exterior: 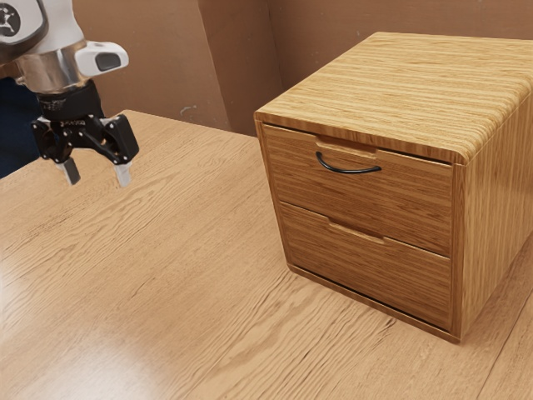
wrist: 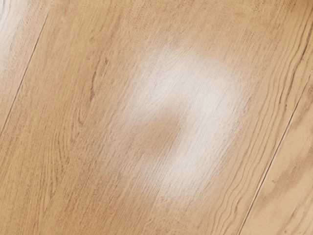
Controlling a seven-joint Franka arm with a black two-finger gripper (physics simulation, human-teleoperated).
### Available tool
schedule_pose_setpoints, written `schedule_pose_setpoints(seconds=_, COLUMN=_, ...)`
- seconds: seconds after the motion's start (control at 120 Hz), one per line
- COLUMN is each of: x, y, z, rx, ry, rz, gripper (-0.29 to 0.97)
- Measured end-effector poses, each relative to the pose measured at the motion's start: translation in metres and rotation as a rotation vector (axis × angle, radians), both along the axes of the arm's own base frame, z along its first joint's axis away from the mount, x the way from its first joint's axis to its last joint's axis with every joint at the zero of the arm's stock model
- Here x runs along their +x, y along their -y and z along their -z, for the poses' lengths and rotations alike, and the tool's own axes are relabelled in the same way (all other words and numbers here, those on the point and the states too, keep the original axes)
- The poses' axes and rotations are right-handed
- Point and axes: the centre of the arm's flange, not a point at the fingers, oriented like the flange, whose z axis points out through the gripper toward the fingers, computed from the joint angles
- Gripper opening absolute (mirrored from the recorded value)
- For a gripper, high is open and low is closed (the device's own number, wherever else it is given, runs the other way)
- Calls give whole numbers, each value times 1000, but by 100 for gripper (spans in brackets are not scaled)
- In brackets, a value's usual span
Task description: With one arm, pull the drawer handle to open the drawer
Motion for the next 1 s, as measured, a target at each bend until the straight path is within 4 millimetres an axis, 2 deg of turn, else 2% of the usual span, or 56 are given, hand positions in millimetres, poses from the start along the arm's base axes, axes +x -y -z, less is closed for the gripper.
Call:
schedule_pose_setpoints(seconds=0.2, x=22, y=38, z=-10, rx=28, ry=106, rz=56, gripper=66)
schedule_pose_setpoints(seconds=0.217, x=19, y=40, z=-26, rx=36, ry=140, rz=57, gripper=66)
schedule_pose_setpoints(seconds=0.25, x=3, y=46, z=-80, rx=64, ry=258, rz=57, gripper=66)
schedule_pose_setpoints(seconds=0.275, x=-10, y=49, z=-110, rx=78, ry=324, rz=56, gripper=66)
schedule_pose_setpoints(seconds=0.3, x=-17, y=49, z=-125, rx=82, ry=360, rz=52, gripper=66)
schedule_pose_setpoints(seconds=0.333, x=-22, y=48, z=-134, rx=79, ry=382, rz=46, gripper=66)
schedule_pose_setpoints(seconds=0.4, x=-23, y=54, z=-131, rx=37, ry=371, rz=68, gripper=66)
schedule_pose_setpoints(seconds=0.433, x=-18, y=60, z=-131, rx=59, ry=376, rz=145, gripper=66)
schedule_pose_setpoints(seconds=0.558, x=39, y=104, z=-87, rx=83, ry=312, rz=511, gripper=66)
schedule_pose_setpoints(seconds=0.65, x=63, y=136, z=-66, rx=88, ry=289, rz=760, gripper=66)
schedule_pose_setpoints(seconds=0.708, x=75, y=148, z=-52, rx=88, ry=268, rz=896, gripper=66)
schedule_pose_setpoints(seconds=0.767, x=78, y=154, z=-45, rx=95, ry=254, rz=1014, gripper=66)
schedule_pose_setpoints(seconds=0.858, x=60, y=160, z=-11, rx=88, ry=191, rz=1177, gripper=66)
schedule_pose_setpoints(seconds=0.908, x=57, y=164, z=-6, rx=95, ry=189, rz=1257, gripper=66)
schedule_pose_setpoints(seconds=1.0, x=64, y=168, z=4, rx=110, ry=189, rz=1385, gripper=66)
